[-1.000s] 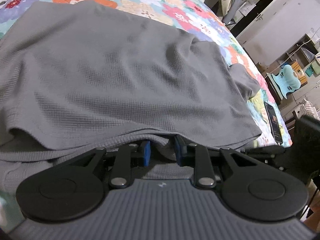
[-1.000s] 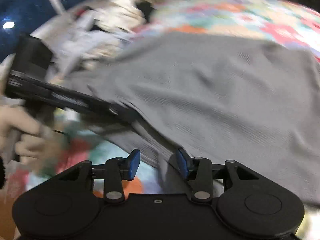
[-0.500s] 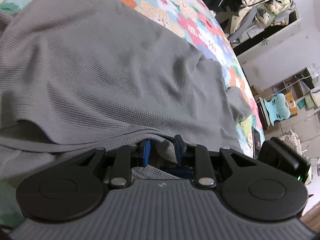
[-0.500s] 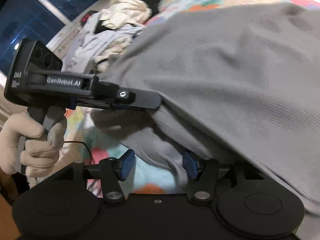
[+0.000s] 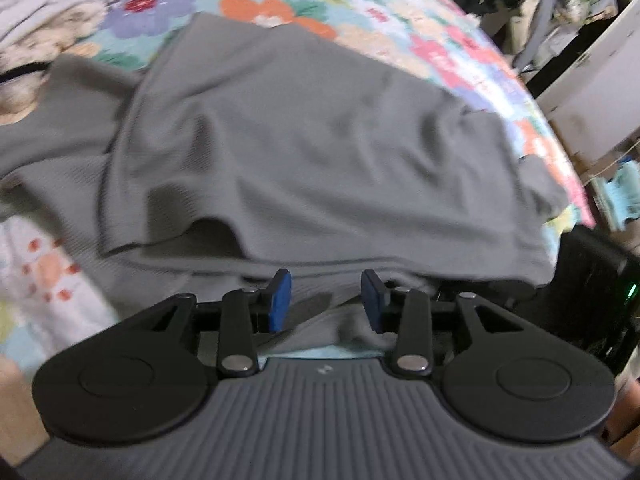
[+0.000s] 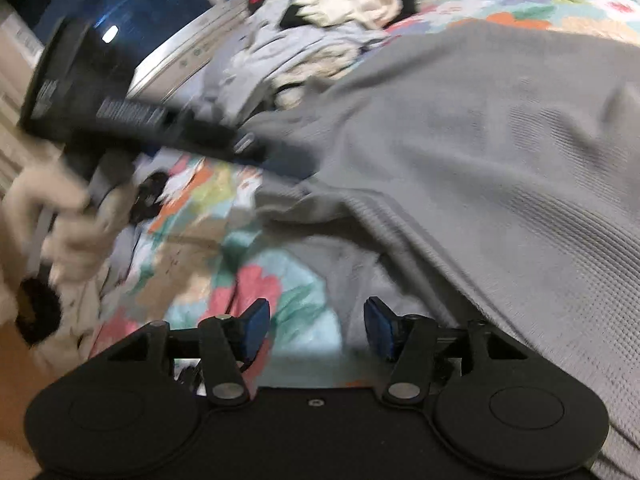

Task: Fold clothes

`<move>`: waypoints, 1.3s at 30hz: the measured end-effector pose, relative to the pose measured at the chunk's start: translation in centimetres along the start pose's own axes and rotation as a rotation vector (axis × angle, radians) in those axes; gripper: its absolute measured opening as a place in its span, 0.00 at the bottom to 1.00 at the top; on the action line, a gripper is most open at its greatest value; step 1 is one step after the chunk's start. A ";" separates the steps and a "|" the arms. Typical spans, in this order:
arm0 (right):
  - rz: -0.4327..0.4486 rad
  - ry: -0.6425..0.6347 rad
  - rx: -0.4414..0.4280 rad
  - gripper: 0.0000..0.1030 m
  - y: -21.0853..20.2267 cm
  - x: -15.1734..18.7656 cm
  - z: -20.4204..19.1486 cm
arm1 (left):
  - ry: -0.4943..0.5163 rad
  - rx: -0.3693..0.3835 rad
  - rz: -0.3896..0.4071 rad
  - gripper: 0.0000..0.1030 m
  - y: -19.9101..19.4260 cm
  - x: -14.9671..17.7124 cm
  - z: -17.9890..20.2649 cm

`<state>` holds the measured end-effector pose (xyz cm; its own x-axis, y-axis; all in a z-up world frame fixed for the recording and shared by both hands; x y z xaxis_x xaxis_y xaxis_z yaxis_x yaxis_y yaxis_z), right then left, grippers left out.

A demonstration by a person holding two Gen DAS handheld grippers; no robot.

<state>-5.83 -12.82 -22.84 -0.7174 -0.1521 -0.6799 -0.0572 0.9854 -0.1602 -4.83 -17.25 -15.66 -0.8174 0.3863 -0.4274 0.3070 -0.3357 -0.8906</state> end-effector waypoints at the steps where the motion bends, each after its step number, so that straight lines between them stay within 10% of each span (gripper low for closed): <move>1: 0.022 0.016 0.001 0.57 0.3 -0.3 0.3 | 0.005 -0.017 -0.005 0.36 0.0 0.3 -0.3; 4: 0.063 0.039 -0.019 0.58 1.4 -1.2 0.8 | 0.017 -0.062 -0.009 0.37 -0.9 0.8 -1.6; 7: 0.060 0.031 -0.097 0.09 2.3 -1.3 0.1 | 0.016 -0.096 -0.010 0.40 -1.9 1.5 -3.0; 13: -0.034 -0.116 -0.069 0.12 2.1 1.7 -3.7 | -0.081 -0.097 -0.067 0.42 -1.0 3.2 -5.7; 18: -0.121 -0.269 0.007 0.49 3.3 3.7 -7.0 | -0.110 -0.085 -0.056 0.45 -1.1 3.2 -6.0; 22: -0.006 -0.076 0.018 0.50 -2.6 3.6 -6.2 | -0.050 -0.135 -0.010 0.47 -1.4 2.2 -5.2; 29: 0.229 0.267 0.364 0.51 -14.3 6.6 -3.7 | 0.055 -0.148 0.069 0.50 -1.2 0.3 -1.9; 39: 0.386 0.276 0.519 0.52 -17.2 7.3 -3.4 | 0.127 -0.269 0.141 0.56 -1.4 -1.6 -1.9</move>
Point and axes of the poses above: each gripper's, at about its wrist camera, not at the fingertips, and y roughly the way its jaws point, z to its right, x to its underside, the point moved 2 cm from there along y, roughly the way its jaws point, and after that the axes turned 15 degrees about -x, right-handed, at the moved point
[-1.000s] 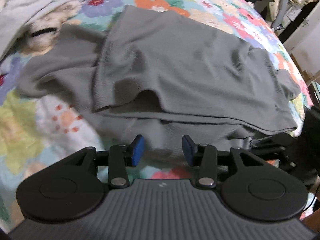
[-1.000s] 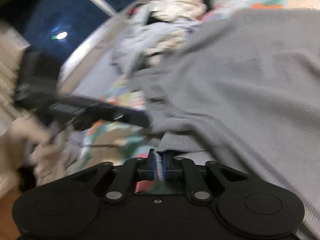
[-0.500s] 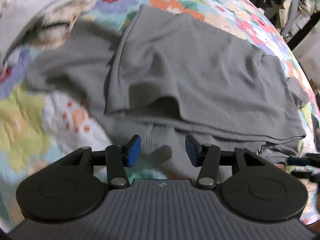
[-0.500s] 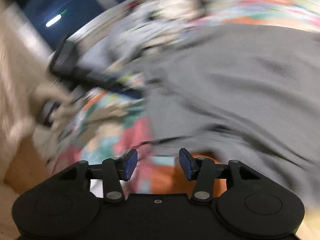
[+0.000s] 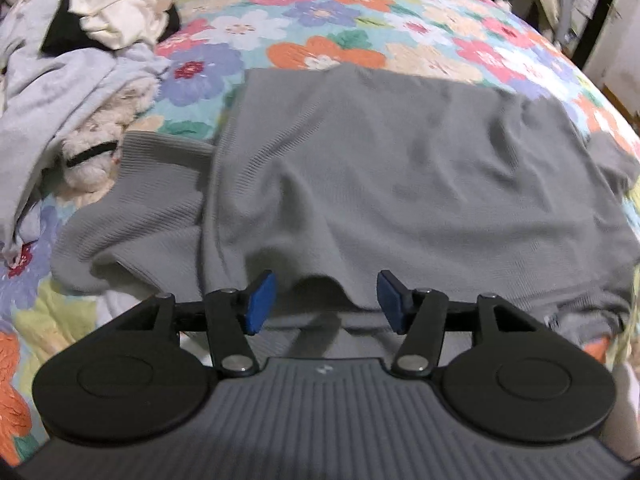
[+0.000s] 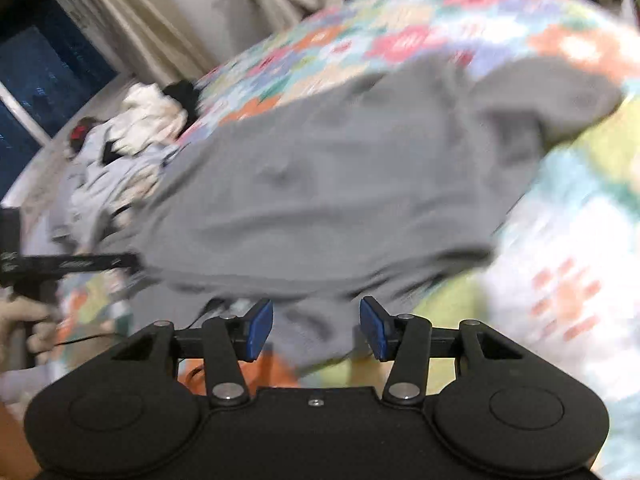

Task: Fold clothes

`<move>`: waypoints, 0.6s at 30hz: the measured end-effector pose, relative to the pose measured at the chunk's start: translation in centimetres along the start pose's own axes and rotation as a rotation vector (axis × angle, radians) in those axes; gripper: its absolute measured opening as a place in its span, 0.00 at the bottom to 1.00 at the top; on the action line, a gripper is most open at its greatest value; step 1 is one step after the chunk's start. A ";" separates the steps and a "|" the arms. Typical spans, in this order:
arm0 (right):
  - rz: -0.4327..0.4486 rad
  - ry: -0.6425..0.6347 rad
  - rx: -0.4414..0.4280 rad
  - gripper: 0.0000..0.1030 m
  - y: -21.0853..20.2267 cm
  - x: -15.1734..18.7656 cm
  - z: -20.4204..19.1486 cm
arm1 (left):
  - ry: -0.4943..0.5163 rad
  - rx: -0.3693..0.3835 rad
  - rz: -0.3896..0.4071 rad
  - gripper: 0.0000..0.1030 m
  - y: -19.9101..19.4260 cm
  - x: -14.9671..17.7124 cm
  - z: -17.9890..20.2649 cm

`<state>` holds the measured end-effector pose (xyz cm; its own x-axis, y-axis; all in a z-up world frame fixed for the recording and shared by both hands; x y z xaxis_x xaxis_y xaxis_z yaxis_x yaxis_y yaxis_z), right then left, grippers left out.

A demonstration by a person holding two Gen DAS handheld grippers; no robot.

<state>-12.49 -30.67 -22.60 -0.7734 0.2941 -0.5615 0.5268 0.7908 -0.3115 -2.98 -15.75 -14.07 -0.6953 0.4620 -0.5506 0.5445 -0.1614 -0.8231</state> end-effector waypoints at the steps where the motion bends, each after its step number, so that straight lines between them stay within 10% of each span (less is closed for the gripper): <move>1: 0.018 -0.002 0.025 0.52 -0.4 -0.4 0.4 | -0.014 -0.009 0.003 0.61 0.3 -0.3 -0.5; 5: 0.073 -0.021 0.176 0.52 -0.9 -2.2 2.6 | -0.002 -0.128 0.016 0.73 1.5 -0.6 -1.6; 10: 0.064 -0.054 0.257 0.62 1.3 -4.2 5.3 | -0.056 -0.073 0.001 0.78 3.9 -0.6 -2.5; 11: 0.025 -0.023 0.226 0.59 2.1 -4.4 6.0 | -0.075 -0.040 -0.007 0.68 4.4 -0.6 -2.7; 13: -0.014 -0.035 0.190 0.24 2.8 -4.4 6.2 | -0.097 0.020 -0.025 0.05 4.8 -0.6 -3.0; 18: 0.071 -0.048 0.086 0.09 -1.0 -6.1 4.0 | -0.133 0.087 0.022 0.05 1.5 -0.6 -4.6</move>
Point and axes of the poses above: each gripper's, at about its wrist camera, not at the fingertips, and y roughly the way its jaws point, z to its right, x to its underside, the point moved 2 cm from there along y, roughly the way its jaws point, and after that the axes turned 15 degrees about -x, right-handed, at the moved point
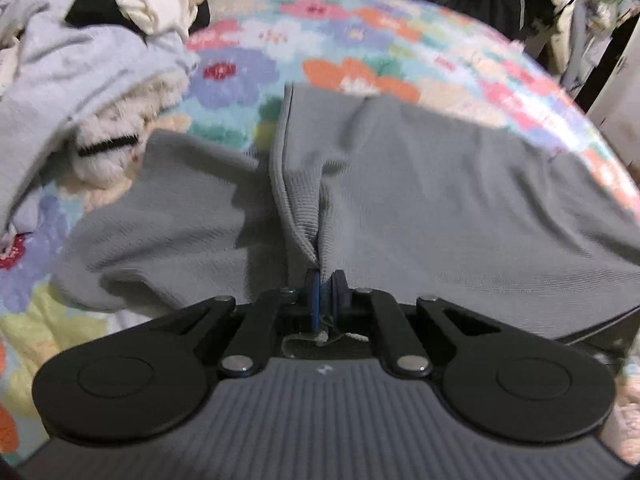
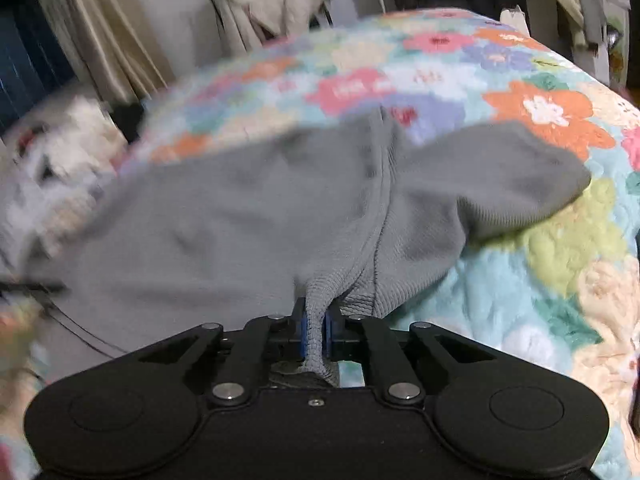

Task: Fold clothes

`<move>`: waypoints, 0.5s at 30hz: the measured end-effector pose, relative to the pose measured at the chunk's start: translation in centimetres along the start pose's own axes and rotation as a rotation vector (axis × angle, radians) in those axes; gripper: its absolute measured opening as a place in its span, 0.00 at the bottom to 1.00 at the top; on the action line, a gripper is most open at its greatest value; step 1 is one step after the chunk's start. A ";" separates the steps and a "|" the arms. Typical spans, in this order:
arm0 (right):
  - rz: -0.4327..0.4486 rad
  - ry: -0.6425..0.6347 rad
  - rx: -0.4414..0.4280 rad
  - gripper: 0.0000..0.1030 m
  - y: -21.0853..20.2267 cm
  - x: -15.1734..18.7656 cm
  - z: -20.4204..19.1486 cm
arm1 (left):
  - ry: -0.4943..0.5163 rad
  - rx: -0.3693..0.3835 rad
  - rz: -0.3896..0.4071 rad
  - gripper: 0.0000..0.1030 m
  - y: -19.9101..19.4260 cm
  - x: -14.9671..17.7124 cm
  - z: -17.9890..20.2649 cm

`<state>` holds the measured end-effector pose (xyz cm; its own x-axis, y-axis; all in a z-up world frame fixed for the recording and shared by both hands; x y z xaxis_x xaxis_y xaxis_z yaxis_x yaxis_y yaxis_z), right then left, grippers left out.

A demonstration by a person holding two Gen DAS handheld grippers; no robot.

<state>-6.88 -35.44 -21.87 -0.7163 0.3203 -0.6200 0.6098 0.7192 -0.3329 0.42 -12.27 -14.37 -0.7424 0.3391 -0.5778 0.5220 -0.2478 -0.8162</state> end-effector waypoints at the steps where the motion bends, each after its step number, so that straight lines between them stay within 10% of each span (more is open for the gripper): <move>1: 0.022 0.027 -0.032 0.09 -1.2 -0.4 -0.3 | -0.030 0.012 -0.009 0.05 -0.4 0.1 -0.7; 5: -0.073 0.072 -0.061 0.07 -2.2 0.7 0.2 | -0.115 -0.010 -0.133 0.13 1.3 1.9 -2.6; 8: -0.210 0.000 0.038 0.17 -0.2 3.0 0.7 | -0.151 -0.039 -0.168 0.38 1.6 2.8 -3.8; 10: -0.176 0.022 0.060 0.21 -0.1 3.3 0.7 | -0.193 -0.046 -0.162 0.56 1.0 2.9 -4.6; 15: -0.106 -0.099 0.107 0.37 -1.2 1.5 -1.7 | -0.313 -0.048 -0.165 0.64 0.9 2.8 -6.9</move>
<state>-9.31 -34.78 -21.20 -0.7450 0.1800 -0.6423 0.5687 0.6746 -0.4706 1.68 -5.33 -16.82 -0.9070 0.0751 -0.4143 0.3980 -0.1677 -0.9019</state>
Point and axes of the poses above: each gripper's, at about its wrist camera, not at the fingertips, and y roughly the way its jaws point, z to its right, x to its underside, the point moved 2 cm from there along y, roughly the way its jaws point, and after that the axes turned 15 degrees about -x, right-handed, at the moved point
